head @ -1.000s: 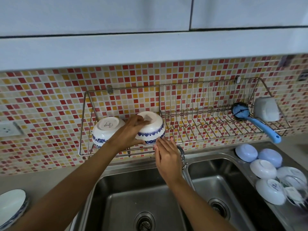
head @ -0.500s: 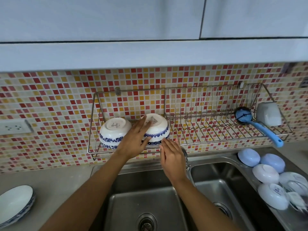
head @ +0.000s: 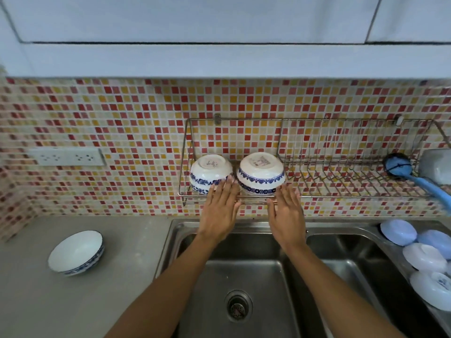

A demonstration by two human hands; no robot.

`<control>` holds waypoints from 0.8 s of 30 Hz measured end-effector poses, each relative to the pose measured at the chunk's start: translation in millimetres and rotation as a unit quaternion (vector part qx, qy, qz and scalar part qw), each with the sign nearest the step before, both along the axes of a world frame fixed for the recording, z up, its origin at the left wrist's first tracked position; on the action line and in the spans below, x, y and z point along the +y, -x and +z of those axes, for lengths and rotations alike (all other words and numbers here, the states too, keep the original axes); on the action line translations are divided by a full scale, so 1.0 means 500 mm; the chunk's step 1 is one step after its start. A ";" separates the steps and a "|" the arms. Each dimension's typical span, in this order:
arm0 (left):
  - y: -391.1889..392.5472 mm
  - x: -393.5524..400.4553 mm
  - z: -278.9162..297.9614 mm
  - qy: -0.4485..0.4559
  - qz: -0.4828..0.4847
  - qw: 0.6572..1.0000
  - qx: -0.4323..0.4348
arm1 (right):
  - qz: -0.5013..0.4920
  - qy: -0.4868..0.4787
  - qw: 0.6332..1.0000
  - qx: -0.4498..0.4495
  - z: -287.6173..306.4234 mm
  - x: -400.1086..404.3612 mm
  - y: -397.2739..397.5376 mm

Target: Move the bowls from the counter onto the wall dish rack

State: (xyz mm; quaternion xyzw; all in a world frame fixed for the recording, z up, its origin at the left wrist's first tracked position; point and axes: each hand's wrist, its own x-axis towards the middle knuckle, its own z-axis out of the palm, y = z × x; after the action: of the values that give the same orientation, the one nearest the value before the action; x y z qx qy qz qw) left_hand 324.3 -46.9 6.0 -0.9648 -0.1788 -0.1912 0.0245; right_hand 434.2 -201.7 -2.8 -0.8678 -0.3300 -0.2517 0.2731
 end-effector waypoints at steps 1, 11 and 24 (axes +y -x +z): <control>0.017 0.004 -0.005 0.006 -0.002 1.000 -0.002 | -0.006 0.016 1.000 0.010 -0.007 0.003 0.012; 0.253 0.153 -0.049 0.076 0.025 0.997 -0.005 | 0.094 0.220 0.969 0.063 -0.187 0.126 0.219; 0.597 0.506 -0.159 0.217 0.315 0.922 -0.062 | 0.218 0.286 0.916 0.176 -0.187 0.510 0.465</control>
State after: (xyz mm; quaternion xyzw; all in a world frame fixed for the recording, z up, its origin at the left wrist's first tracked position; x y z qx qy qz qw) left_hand 26.0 206.1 -73.6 -0.8267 -0.5116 -0.1892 -0.1380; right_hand 201.9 53.4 -96.4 -0.8455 -0.5159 0.0762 0.1150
